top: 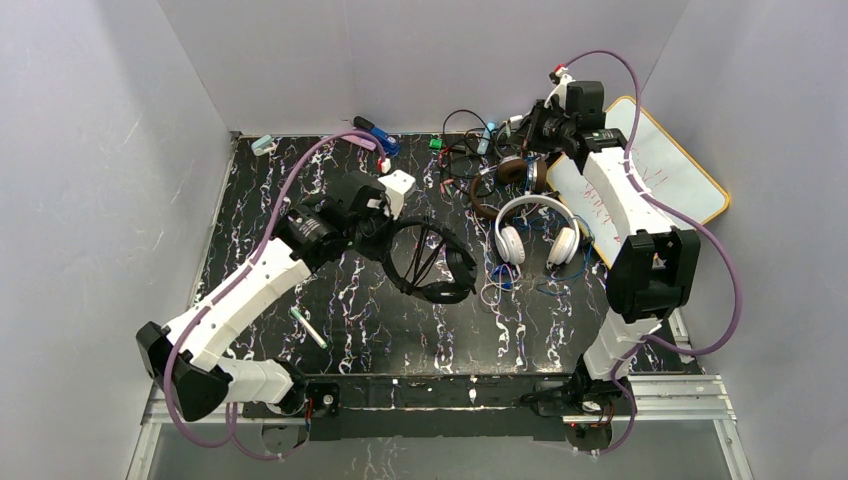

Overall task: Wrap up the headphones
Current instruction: Wrap the headphones cable around the headphones.

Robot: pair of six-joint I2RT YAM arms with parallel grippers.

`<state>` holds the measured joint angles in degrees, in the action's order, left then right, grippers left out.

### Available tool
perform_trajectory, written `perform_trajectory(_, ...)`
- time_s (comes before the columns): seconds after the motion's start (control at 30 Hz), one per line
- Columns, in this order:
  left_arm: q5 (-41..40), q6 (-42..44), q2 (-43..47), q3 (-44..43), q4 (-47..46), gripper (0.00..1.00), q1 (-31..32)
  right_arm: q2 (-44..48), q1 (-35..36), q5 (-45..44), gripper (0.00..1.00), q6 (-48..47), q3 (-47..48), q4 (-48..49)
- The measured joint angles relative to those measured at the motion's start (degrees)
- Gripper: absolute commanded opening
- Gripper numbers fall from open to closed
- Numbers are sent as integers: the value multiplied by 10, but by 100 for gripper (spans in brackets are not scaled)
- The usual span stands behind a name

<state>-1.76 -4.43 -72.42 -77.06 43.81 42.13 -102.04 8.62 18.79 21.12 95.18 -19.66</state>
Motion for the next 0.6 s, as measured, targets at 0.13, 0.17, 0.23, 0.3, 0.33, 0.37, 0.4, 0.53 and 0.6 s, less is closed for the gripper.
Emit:
perform_trajectory(0.13, -30, 13, -17, 2, 6, 0, 0, 1, 0, 36, 1, 8, 7, 0)
perform_trajectory(0.17, -35, 14, -24, 2, 9, 0, 0, 2, 0, 44, 1, 11, 7, 1)
perform_trajectory(0.23, -40, 14, -42, 2, 14, 0, 0, 4, 0, 66, 1, 16, 7, 1)
perform_trajectory(0.3, -42, 13, -66, 1, 17, 0, 0, 11, 0, 90, 1, 22, 7, 2)
perform_trajectory(0.33, -42, 11, -80, -1, 18, 0, 0, 16, 0, 101, 1, 26, 7, 4)
perform_trajectory(0.37, -42, 8, -94, -4, 19, 0, 0, 22, 0, 113, 1, 28, 7, 6)
perform_trajectory(0.4, -42, 6, -105, -7, 19, 0, 0, 29, 0, 124, 1, 32, 7, 10)
perform_trajectory(0.53, -33, -14, -150, -19, 15, 0, 1, 64, 0, 165, 1, 46, 5, 28)
perform_trajectory(0.6, -29, -26, -166, -25, 14, 0, 1, 81, 0, 184, 1, 54, 0, 40)
